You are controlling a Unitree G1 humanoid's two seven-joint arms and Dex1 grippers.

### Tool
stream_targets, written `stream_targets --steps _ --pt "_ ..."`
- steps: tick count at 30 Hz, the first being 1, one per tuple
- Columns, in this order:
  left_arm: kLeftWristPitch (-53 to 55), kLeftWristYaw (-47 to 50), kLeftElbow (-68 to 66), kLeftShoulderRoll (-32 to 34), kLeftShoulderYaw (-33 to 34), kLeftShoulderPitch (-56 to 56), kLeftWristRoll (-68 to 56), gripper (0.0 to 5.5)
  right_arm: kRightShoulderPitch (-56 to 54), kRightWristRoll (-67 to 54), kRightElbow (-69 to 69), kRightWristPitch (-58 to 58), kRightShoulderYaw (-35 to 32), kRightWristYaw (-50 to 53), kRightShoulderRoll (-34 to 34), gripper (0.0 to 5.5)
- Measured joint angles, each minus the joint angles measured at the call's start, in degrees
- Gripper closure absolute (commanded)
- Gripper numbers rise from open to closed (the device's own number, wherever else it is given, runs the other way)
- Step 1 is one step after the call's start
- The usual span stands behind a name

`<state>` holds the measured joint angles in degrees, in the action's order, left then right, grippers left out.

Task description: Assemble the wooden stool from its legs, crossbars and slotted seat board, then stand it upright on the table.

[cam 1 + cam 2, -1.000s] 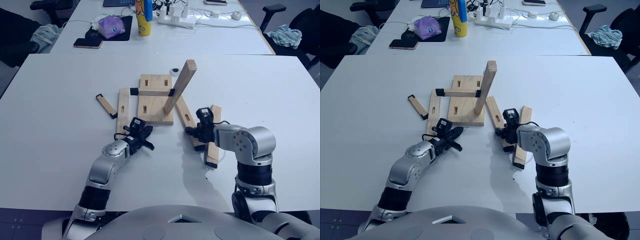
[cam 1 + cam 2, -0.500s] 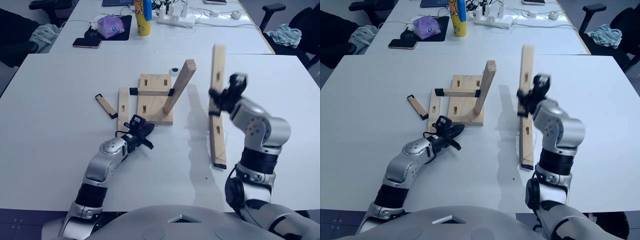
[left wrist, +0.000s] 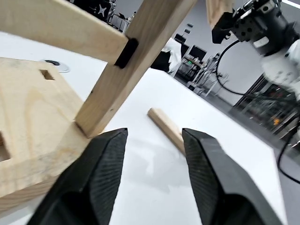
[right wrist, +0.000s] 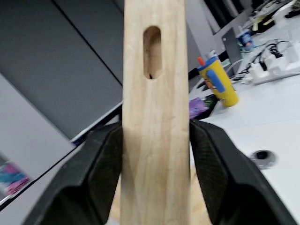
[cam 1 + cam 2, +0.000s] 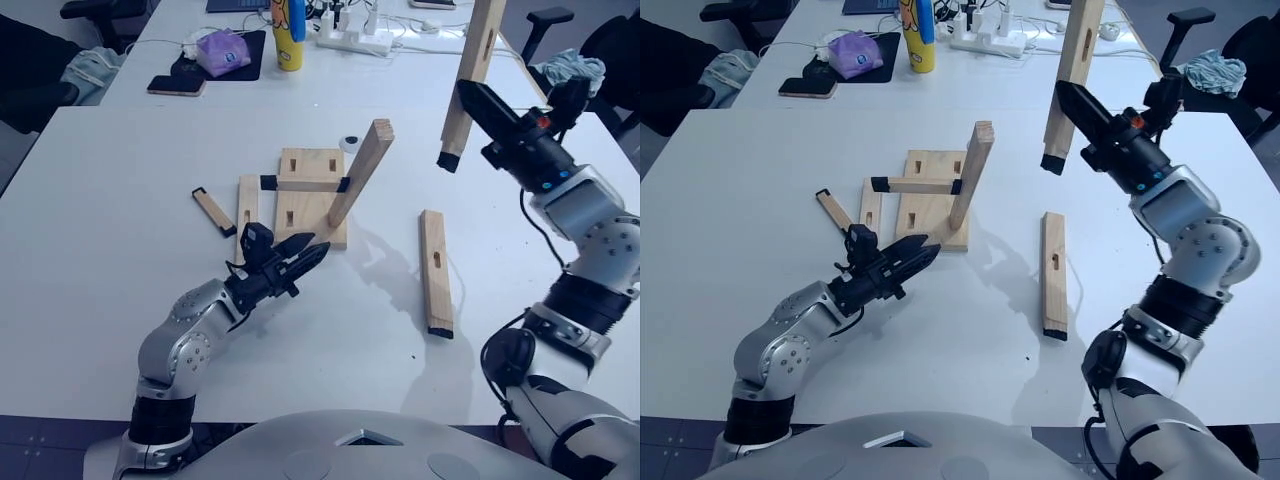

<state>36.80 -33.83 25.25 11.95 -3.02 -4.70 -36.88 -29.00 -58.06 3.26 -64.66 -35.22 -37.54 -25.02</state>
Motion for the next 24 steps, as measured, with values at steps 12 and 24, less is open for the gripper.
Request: stream_targets --steps 12,24 --pt "11.5 1.4 4.4 2.6 7.7 3.1 -24.0 1.26 15.7 -5.2 1.1 -5.4 14.1 -39.1 -21.2 3.33" --pt "19.6 3.9 1.7 10.2 9.8 12.2 -45.4 0.10 18.0 -5.3 6.3 -1.9 28.5 -48.1 -19.9 3.33"
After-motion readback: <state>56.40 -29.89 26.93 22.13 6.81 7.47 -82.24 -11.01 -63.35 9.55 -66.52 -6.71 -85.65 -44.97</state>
